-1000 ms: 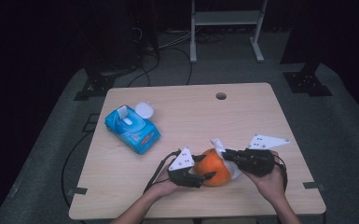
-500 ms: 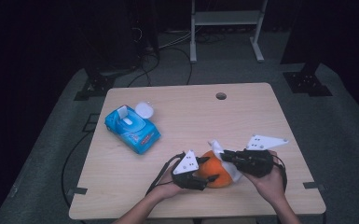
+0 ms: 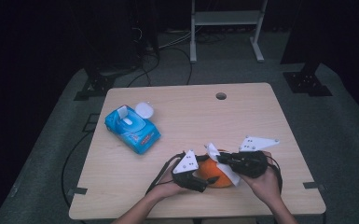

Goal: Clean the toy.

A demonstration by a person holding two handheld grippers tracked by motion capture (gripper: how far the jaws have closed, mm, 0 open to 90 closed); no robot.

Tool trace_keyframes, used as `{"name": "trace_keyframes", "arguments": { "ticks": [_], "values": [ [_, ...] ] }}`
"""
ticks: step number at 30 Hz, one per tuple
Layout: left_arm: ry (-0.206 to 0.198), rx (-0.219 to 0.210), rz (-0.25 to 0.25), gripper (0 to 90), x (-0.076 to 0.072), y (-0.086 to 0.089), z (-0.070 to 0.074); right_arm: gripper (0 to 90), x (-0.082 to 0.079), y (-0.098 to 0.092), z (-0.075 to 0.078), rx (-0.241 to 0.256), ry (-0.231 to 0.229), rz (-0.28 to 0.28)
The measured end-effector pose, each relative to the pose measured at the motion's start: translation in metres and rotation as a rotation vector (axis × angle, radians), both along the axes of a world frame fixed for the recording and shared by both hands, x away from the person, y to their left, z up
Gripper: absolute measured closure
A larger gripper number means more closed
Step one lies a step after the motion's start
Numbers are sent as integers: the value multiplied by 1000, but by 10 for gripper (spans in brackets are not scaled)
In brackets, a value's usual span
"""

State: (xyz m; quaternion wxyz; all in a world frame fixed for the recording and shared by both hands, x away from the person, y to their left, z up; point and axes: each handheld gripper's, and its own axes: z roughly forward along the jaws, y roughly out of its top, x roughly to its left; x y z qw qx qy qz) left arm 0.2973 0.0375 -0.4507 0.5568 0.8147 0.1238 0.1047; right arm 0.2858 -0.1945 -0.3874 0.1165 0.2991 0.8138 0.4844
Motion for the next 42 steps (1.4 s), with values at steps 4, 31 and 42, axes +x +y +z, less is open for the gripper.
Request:
{"name": "trace_keyframes", "arguments": {
  "ticks": [4,31,42],
  "values": [
    [15,-16,38,344,1,1,0,827,-11,13,5,-3,-19,70],
    [-9,-21,16,290,7,4,-7,827,9,-24,-10,-3,34,-73],
    [-31,-38,23,468,0,19,27,830,-13,-4,25,64,-85,11]
  ]
}}
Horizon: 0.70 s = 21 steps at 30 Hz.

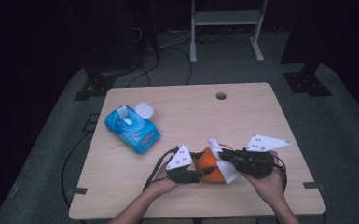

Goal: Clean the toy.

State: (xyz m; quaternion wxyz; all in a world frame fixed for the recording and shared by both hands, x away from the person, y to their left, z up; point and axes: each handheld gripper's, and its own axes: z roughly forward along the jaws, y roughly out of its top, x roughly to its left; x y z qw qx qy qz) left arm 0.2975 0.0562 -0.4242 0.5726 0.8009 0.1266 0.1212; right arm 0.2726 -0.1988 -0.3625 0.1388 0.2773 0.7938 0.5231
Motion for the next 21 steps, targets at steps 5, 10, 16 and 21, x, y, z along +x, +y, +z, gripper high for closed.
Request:
{"name": "trace_keyframes", "arguments": {
  "ticks": [5,10,16,21],
  "values": [
    [30,31,21,467,1,3,-4,829,10,-6,-15,-21,52,-29],
    [51,17,32,461,4,-4,-10,829,20,-14,-31,-13,115,-67],
    [48,4,28,384,5,-6,-11,827,7,7,-14,-75,35,-16],
    [65,-13,22,191,13,2,-13,826,19,-9,-33,-73,97,-59]
  ]
}}
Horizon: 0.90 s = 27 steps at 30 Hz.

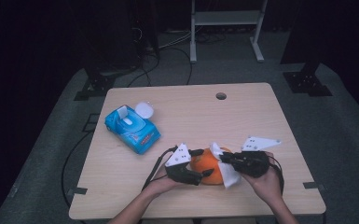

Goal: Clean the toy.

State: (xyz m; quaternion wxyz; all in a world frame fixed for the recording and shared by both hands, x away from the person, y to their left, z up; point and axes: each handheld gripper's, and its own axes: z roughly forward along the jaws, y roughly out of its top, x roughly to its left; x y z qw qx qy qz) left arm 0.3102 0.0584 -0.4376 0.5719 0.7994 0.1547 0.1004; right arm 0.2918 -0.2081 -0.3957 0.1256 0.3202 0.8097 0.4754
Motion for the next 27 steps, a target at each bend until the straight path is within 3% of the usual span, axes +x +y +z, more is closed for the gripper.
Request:
{"name": "trace_keyframes", "arguments": {
  "ticks": [6,7,9,12,15,18,20,23,27],
  "values": [
    [52,1,26,131,11,2,-12,825,9,-23,-7,19,44,-64],
    [58,-1,18,141,11,0,-14,825,10,-25,-8,21,52,-69],
    [30,14,30,258,8,-5,-14,824,12,-29,-9,21,68,-84],
    [31,15,50,313,6,-8,-12,824,7,-30,-1,10,38,-102],
    [32,10,57,316,4,-10,-13,824,-1,-22,13,35,1,-57],
    [24,15,42,277,3,-11,-12,824,-3,-6,10,-24,-6,-24],
    [35,8,31,220,3,-9,-13,825,-1,-8,3,-35,25,-34],
    [40,18,31,145,5,-11,-15,826,0,-22,-4,-60,36,-72],
    [32,21,-1,105,7,-19,-18,824,-5,-46,-11,-30,76,-89]
  ]
}}
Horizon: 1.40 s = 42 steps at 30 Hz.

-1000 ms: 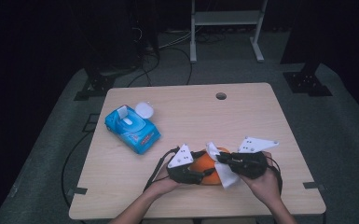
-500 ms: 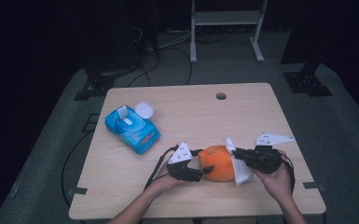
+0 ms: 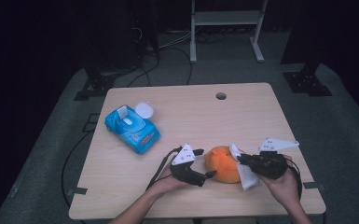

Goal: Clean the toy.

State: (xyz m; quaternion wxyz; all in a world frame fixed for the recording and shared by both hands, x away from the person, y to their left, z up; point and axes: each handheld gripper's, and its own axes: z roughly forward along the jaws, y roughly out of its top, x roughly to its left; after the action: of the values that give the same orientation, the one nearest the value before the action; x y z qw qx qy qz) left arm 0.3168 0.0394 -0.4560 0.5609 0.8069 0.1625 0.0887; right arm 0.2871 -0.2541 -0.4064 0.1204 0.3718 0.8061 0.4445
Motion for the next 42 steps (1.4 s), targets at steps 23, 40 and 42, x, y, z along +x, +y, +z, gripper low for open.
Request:
{"name": "trace_keyframes", "arguments": {
  "ticks": [23,40,42],
  "values": [
    [-43,-14,-37,465,-4,6,45,832,8,-8,5,224,22,-11],
    [31,52,75,454,-10,28,36,829,3,62,27,189,-70,143],
    [17,55,70,445,-11,23,37,828,0,70,30,138,-108,147]
  ]
}}
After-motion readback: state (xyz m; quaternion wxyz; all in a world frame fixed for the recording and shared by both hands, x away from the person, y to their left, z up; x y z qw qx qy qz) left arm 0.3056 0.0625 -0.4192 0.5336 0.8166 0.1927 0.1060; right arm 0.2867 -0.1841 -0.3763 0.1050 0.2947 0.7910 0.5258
